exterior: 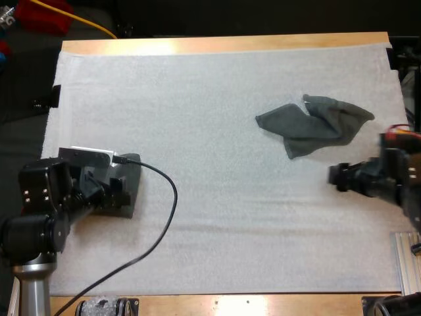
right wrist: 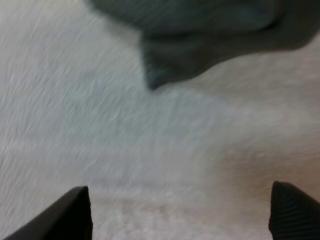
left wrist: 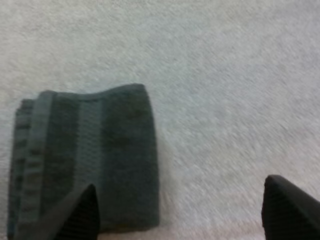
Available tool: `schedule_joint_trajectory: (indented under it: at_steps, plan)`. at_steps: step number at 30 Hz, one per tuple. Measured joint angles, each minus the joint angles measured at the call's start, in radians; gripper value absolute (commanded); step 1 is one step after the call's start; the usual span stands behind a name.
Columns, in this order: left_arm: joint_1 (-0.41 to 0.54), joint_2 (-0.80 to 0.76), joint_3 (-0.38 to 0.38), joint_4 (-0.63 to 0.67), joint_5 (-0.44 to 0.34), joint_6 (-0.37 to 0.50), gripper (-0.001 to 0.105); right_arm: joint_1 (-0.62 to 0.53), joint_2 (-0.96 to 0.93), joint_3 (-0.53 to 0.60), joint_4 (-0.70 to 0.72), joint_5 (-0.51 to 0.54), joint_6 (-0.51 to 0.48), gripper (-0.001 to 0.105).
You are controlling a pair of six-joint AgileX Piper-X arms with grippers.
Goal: Pick towel from pile, fold and stack
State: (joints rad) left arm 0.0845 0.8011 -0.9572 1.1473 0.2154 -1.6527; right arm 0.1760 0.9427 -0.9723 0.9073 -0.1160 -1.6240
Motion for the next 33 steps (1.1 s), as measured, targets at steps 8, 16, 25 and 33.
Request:
schedule_joint_trajectory:
  at_steps: [8, 16, 25, 33]
  plan:
    - [-0.038, -0.017, 0.0, 0.004, 0.0, -0.001, 0.066, -0.167, -0.094, 0.0, 0.051, 0.002, -0.086, 0.07]
    - [-0.038, -0.086, 0.0, 0.004, 0.0, -0.001, 0.066, -0.174, -0.198, 0.0, 0.096, 0.005, -0.222, 0.07]
    - [-0.038, -0.212, 0.0, 0.004, 0.0, -0.001, 0.066, -0.174, -0.338, 0.0, 0.117, 0.005, -0.252, 0.07]
    - [-0.038, -0.367, 0.0, 0.023, 0.0, -0.001, 0.066, -0.174, -0.489, 0.0, 0.123, 0.005, -0.252, 0.07]
